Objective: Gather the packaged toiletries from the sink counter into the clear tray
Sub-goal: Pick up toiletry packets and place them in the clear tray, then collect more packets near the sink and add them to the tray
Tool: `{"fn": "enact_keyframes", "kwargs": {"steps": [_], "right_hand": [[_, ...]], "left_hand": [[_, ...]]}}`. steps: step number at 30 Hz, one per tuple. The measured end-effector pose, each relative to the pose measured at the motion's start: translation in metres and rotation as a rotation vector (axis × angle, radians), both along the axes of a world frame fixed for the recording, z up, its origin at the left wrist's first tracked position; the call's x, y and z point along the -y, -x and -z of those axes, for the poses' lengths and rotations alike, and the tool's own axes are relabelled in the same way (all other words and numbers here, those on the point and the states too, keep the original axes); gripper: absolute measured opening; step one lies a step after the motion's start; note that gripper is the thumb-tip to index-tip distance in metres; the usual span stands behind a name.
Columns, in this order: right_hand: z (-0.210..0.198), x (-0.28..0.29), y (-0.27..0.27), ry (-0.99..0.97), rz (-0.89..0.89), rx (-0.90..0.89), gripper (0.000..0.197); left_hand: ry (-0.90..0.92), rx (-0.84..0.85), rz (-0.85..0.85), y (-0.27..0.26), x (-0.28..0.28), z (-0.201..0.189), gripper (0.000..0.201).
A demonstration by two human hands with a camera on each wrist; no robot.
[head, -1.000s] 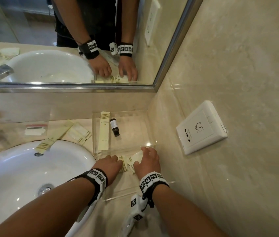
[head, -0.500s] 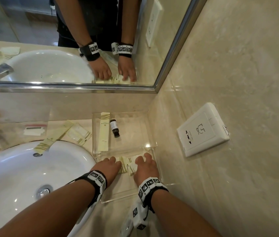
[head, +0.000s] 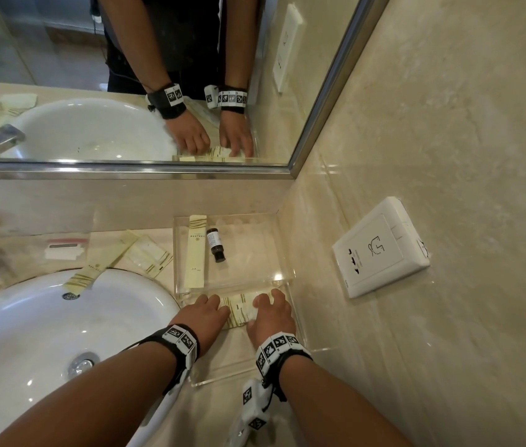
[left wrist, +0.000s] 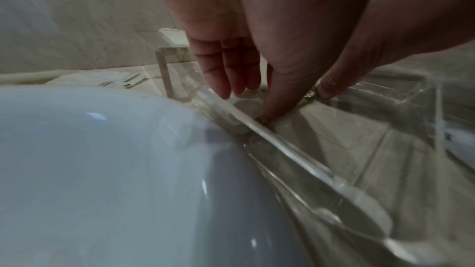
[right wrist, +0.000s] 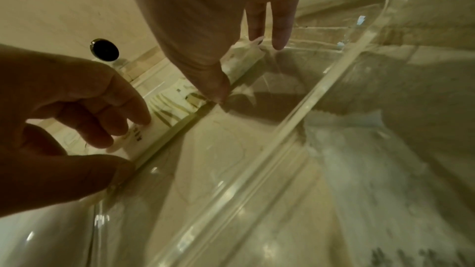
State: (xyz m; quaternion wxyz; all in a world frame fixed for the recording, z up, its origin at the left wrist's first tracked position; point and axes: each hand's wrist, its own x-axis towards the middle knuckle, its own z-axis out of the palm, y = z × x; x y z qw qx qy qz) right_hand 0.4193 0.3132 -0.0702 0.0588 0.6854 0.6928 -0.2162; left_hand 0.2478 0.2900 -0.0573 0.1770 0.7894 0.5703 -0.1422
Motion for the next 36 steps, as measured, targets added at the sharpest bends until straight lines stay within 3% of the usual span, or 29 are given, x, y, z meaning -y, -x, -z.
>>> {"fn": "enact_keyframes", "kwargs": {"steps": [6,13,25,30,36], "right_hand": [[0.000,0.005,-0.005,-0.005,0.001,-0.010,0.047],[-0.025,0.008,0.007,-0.077,-0.032,0.005,0.053],[-0.059,0.020,0.125,-0.146,-0.283,-0.280,0.045],[-0.061,0.029,0.180,-0.099,-0.392,-0.330,0.045],[-0.054,0.033,0.219,0.004,-0.378,-0.295,0.051]], "left_hand": [[0.000,0.030,-0.008,0.005,0.004,0.000,0.038],[-0.015,0.106,-0.115,0.027,0.017,-0.030,0.039],[-0.074,0.174,-0.529,0.121,0.075,-0.070,0.043],[-0.074,0.142,-0.667,0.167,0.095,-0.073,0.043],[-0.090,0.150,-0.753,0.209,0.093,-0.066,0.049]]}}
